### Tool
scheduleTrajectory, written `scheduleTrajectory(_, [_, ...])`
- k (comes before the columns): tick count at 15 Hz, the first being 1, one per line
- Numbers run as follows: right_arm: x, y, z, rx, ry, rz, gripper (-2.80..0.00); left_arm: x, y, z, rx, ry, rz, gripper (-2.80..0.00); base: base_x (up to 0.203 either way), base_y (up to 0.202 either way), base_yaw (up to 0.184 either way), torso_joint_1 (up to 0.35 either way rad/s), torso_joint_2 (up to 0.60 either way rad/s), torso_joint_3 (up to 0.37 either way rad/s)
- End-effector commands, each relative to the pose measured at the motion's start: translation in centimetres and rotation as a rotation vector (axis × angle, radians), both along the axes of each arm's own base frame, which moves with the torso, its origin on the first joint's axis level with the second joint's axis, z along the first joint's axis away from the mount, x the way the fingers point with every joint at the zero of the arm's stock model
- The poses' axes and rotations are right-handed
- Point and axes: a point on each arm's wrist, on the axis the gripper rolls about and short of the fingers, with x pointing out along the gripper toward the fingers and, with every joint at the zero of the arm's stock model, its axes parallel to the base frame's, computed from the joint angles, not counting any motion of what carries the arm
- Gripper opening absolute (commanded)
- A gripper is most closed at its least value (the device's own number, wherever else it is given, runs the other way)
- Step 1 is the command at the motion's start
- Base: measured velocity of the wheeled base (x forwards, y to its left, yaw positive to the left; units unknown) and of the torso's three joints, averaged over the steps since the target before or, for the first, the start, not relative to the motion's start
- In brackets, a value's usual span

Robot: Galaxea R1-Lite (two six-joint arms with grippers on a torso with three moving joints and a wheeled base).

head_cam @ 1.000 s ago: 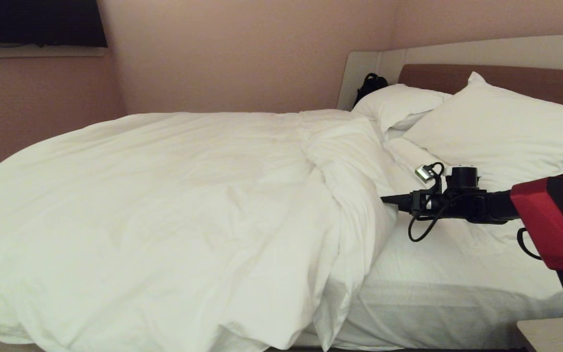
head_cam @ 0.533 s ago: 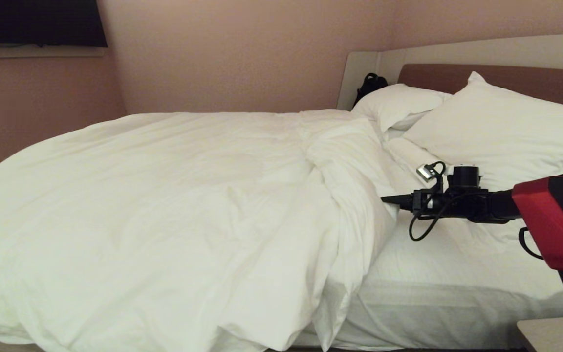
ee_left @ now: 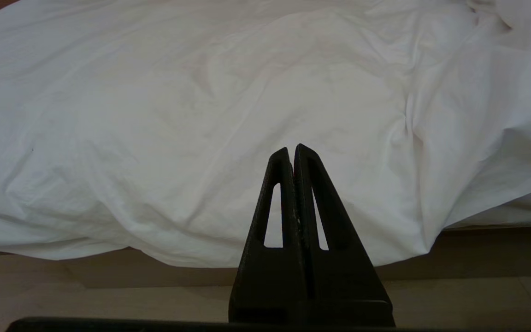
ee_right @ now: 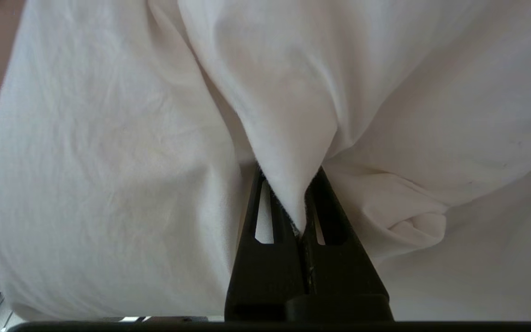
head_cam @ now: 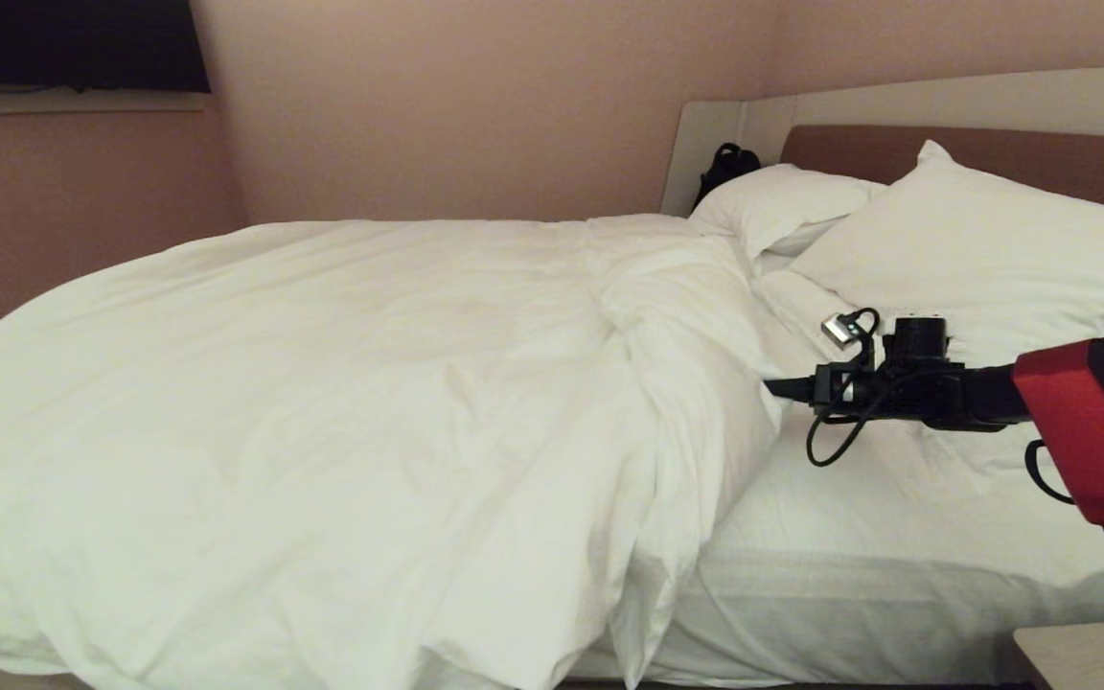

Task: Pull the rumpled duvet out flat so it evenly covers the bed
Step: Flatten the corners of the folded blanket

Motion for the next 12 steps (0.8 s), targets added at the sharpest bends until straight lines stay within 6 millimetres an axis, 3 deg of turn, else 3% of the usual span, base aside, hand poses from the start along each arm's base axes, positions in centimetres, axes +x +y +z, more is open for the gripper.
scheduleTrajectory(1, [-0.4,-0.1,1.8,0.0,-0.027,0.002,-2.8,0.0,0.0,0.0,0.0,0.001,0.0,-2.8,0.0,0.0,0.0,0.0,0.0,0.0])
scheduleTrajectory(4, [-1.5,-0.5,5.3,-0.039,-0.022,-0.088,-2.8,0.0,0.0,0.0,0.001,0.0,0.0,-2.8,0.0,0.0,0.0,0.0,0.0,0.0])
scheduleTrajectory(7, [-2.6,-0.5,7.6,-0.162,0.035,-0.324,-2.8,0.0,0.0,0.0,0.001,0.0,0.0,-2.8,0.0,0.0,0.0,0.0,0.0,0.0])
scheduleTrajectory(12, [-4.6,-0.2,11.2,-0.308,0.071,-0.563,-2.8,0.0,0.0,0.0,0.001,0.0,0.0,-2.8,0.0,0.0,0.0,0.0,0.0,0.0])
